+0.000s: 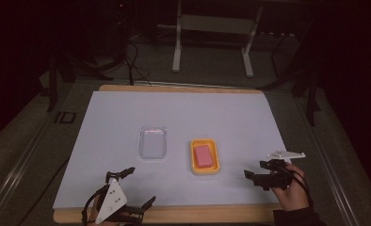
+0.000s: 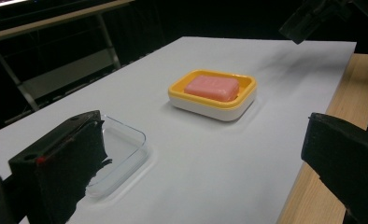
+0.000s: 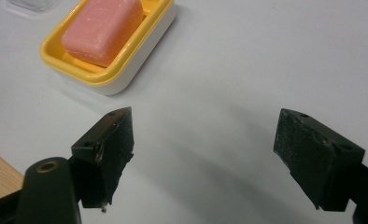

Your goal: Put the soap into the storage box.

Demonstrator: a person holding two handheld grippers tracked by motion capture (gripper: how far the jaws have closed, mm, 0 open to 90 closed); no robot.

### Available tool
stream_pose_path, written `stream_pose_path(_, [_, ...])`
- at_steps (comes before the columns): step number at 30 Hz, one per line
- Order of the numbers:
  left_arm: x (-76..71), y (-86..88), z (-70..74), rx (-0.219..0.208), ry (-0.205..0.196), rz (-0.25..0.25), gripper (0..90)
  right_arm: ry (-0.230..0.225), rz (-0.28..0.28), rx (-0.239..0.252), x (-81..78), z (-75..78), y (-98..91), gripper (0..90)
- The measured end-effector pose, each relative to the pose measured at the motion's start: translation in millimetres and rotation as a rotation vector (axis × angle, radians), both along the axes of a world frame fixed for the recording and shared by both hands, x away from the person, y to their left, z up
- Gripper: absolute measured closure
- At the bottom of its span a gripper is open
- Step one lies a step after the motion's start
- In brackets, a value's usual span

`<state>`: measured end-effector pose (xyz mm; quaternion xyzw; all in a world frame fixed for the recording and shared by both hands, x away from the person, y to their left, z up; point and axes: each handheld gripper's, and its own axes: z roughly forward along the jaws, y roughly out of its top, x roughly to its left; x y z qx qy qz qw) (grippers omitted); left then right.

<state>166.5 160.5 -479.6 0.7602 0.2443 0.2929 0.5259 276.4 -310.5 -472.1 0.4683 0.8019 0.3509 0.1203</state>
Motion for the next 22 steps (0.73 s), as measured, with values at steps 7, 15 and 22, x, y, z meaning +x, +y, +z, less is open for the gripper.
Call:
stream_pose_path(7, [0.1, -0.1, -0.1, 0.002, 0.002, -0.004, 0.4, -0.068, -0.016, 0.029, -8.3, -8.2, -7.6, 20.1])
stream_pose_path(15, [0.6, -0.1, -0.3, -0.001, 0.003, -0.006, 0.4, -0.086, -0.028, 0.034, -6.6, -11.6, -8.5, 20.2])
stream_pose_path(22, [0.8, -0.2, -0.4, 0.002, 0.003, -0.005, 0.4, -0.097, -0.028, 0.039, -6.6, -11.4, -9.1, 20.8])
